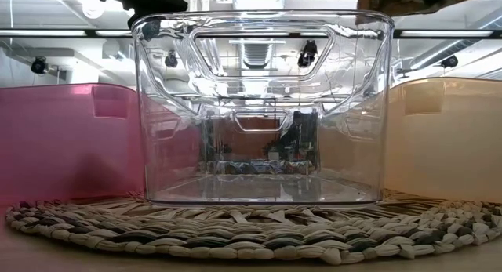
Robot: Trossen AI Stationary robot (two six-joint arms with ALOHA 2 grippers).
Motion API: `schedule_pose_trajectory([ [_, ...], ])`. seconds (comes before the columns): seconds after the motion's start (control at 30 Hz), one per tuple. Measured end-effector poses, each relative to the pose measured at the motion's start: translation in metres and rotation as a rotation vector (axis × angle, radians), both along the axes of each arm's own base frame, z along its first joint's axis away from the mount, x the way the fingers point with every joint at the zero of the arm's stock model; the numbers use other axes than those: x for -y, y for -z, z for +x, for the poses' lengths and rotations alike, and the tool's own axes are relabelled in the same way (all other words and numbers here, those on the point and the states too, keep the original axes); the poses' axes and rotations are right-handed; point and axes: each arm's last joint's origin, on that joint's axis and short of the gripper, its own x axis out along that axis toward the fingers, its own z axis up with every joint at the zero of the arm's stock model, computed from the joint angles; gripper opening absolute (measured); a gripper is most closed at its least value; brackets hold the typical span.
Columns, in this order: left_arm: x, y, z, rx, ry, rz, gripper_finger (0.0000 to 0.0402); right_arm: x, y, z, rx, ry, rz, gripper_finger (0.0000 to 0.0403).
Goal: Pick and place Granola Bars by type
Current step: Put the yellow granola bar into the orange bin, then put the red granola bar into the pink bin
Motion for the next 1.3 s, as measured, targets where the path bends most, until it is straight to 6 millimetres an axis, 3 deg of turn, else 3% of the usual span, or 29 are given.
schedule_pose_trajectory([
  [0.5,0.000,0.000,0.000,0.000,-0.001,0.000,0.0000,-0.007,0.047,0.000,-0.027,-0.029,0.002,0.0044],
  [0.83,0.001,-0.002,0.000,0.018,0.025,-0.015,0.0000,-0.009,0.085,-0.001,-0.011,0.016,0.038,0.0145],
  [0.97,0.003,-0.013,0.002,0.138,0.113,-0.028,0.0000,-0.008,0.078,0.000,0.045,0.004,0.043,0.0172],
  [1.1,0.005,-0.026,-0.001,0.261,0.160,0.017,0.0000,-0.006,0.053,0.001,0.179,-0.004,-0.022,0.0182],
  [1.3,0.006,-0.030,-0.006,0.289,0.161,0.032,0.0000,0.004,0.015,-0.003,0.369,0.061,-0.132,0.0176],
])
